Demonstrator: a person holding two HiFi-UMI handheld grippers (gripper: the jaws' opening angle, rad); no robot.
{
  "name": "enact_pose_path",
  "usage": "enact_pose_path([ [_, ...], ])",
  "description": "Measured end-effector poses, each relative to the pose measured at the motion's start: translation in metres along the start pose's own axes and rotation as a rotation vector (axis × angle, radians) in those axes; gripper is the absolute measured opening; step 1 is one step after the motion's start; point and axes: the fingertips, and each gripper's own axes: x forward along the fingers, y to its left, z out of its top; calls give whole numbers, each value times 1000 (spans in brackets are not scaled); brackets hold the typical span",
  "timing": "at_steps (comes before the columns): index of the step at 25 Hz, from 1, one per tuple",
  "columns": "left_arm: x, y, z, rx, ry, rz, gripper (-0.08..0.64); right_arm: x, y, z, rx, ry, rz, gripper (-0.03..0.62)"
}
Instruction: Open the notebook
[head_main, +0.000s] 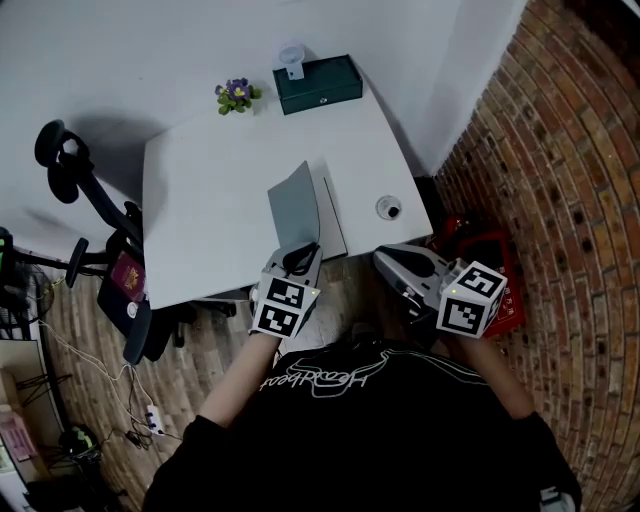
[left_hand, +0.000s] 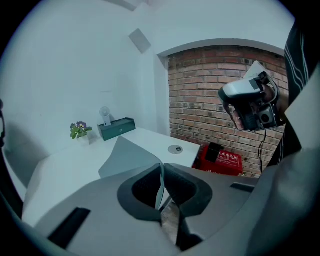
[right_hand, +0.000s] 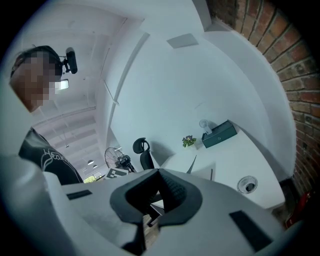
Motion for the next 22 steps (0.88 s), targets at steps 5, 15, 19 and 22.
enact_pose_path([
  [5,-17,10,2,-1,-19,25,46,4,14,-4,-6,7,1,2],
  [15,-49,33,-5,-20,-72,91,44,10,29,-10,-10,2,-17,2],
  [19,-64,46,-11,-45,-88,108,46,19,39,-16,-13,9,-11,2],
  [22,-74,56,-18,-63,-94,121,46,26,46,-21,-14,17,-10,2],
])
